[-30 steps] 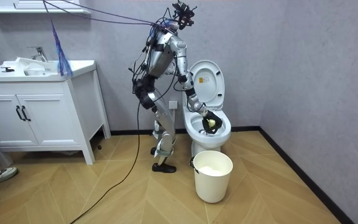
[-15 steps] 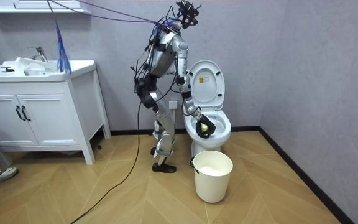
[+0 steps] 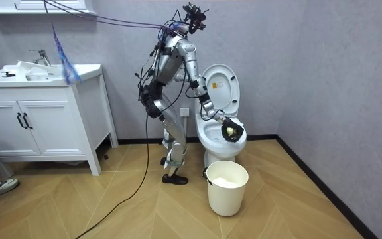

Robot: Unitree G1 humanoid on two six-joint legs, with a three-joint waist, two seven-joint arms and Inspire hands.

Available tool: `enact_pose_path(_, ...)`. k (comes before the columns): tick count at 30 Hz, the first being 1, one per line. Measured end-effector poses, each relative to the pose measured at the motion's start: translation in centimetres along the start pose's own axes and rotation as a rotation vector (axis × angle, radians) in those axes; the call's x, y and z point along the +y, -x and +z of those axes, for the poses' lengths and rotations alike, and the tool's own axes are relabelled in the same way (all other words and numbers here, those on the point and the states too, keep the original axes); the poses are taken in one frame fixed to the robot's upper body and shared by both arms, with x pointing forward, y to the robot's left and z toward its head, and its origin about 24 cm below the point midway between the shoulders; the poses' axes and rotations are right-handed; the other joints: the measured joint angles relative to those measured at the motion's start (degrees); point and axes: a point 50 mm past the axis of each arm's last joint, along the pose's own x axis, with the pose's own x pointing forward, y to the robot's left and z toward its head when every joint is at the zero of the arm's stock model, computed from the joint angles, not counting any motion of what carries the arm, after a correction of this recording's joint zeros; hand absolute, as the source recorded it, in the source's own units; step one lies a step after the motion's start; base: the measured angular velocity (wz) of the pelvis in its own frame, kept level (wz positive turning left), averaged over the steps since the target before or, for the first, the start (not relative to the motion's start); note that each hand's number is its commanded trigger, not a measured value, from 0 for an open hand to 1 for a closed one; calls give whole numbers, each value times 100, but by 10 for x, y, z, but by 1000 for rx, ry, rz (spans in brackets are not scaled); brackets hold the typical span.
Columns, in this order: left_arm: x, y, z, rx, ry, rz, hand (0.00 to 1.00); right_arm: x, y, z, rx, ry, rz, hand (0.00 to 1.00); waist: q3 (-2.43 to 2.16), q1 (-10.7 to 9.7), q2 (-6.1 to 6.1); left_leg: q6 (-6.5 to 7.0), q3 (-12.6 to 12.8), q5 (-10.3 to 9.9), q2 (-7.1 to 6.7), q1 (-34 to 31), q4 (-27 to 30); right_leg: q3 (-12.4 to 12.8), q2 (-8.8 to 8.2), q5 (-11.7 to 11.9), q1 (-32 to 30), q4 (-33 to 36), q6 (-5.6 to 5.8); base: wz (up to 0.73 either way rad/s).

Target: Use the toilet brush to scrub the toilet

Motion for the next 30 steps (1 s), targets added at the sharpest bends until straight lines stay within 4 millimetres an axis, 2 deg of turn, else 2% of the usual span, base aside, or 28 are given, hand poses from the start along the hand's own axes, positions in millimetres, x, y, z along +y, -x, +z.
enact_pose_path(2, -1, 0, -1, 8, -4, -4, 0, 1, 3, 15, -54, 3, -16, 100, -6, 8, 27, 0, -2, 0, 16, 20, -4, -12, 43, 38, 49, -63, -1, -8)
enact_pose_path(5, -5, 3, -4, 23, -11, -43, 0, 17, 22, 43, -175, 48, -1, 100, -13, 29, 118, -2, -17, -6, 92, 201, -108, -114, 138, 60, 318, -239, -2, -4)
enact_pose_path(6, -7, 5, -6, 30, -21, -48, 0, 25, 31, 53, -211, 81, 17, 100, -19, 78, 160, -18, -25, -16, 138, 276, -180, -124, 223, 102, 408, -373, 0, -17)
enact_pose_path(7, -9, 6, -7, 35, -22, -54, 0, 31, 38, 56, -225, 108, 39, 100, -32, 125, 265, -34, -55, -25, 205, 301, -212, -178, 315, 169, 504, -536, -5, -18)
enact_pose_path(10, -11, 13, -9, 56, -14, -60, 0, 40, 50, 56, -230, 109, 81, 100, -80, 132, 440, -51, -83, -22, 223, 301, -290, -230, 356, 246, 530, -670, -33, -9)
enact_pose_path(12, -14, 17, -13, 80, -2, -65, 0, 43, 57, 57, -237, 103, 101, 100, -135, 126, 518, -58, -82, -21, 243, 335, -321, -253, 389, 245, 566, -721, -33, -3)
enact_pose_path(14, -16, 21, -18, 97, -6, -74, 0, 46, 61, 60, -246, 96, 125, 100, -143, 125, 530, -86, -60, -13, 275, 433, -373, -234, 436, 251, 647, -786, -46, -8)
enact_pose_path(20, -17, 25, -27, 131, -19, -71, 0, 48, 64, 68, -278, 101, 178, 100, -114, 44, 489, -152, -54, 17, 340, 573, -408, -211, 478, 223, 786, -862, -100, -2)
enact_pose_path(21, -16, 25, -27, 134, -6, -69, 0, 47, 62, 67, -277, 104, 186, 100, -94, 49, 461, -153, -48, 18, 343, 576, -409, -205, 477, 220, 784, -856, -104, 0)
enact_pose_path(24, -15, 23, -27, 132, 10, -67, 0, 42, 52, 63, -280, 146, 182, 100, -85, 82, 452, -153, -47, 18, 355, 535, -356, -194, 481, 221, 753, -833, -107, -4)
enact_pose_path(25, -14, 19, -25, 116, 8, -71, 0, 39, 46, 58, -277, 161, 181, 100, -76, 157, 439, -153, -42, 18, 379, 479, -297, -196, 494, 228, 722, -822, -119, -5)
enact_pose_path(26, -13, 17, -23, 105, 6, -71, 0, 36, 42, 56, -272, 162, 181, 100, -57, 187, 409, -153, -28, 18, 386, 452, -280, -186, 494, 230, 684, -798, -123, 0)
enact_pose_path(27, -10, 12, -22, 83, -1, -64, 0, 28, 31, 51, -255, 156, 169, 100, -19, 195, 353, -154, -15, 18, 381, 378, -247, -184, 455, 211, 576, -702, -148, 10)
enact_pose_path(30, 0, 2, -14, 27, -1, -42, 0, 10, 8, 35, -192, 104, 142, 100, 44, 171, 252, -168, -40, 33, 301, 113, -144, -183, 339, 146, 256, -419, -178, 19)
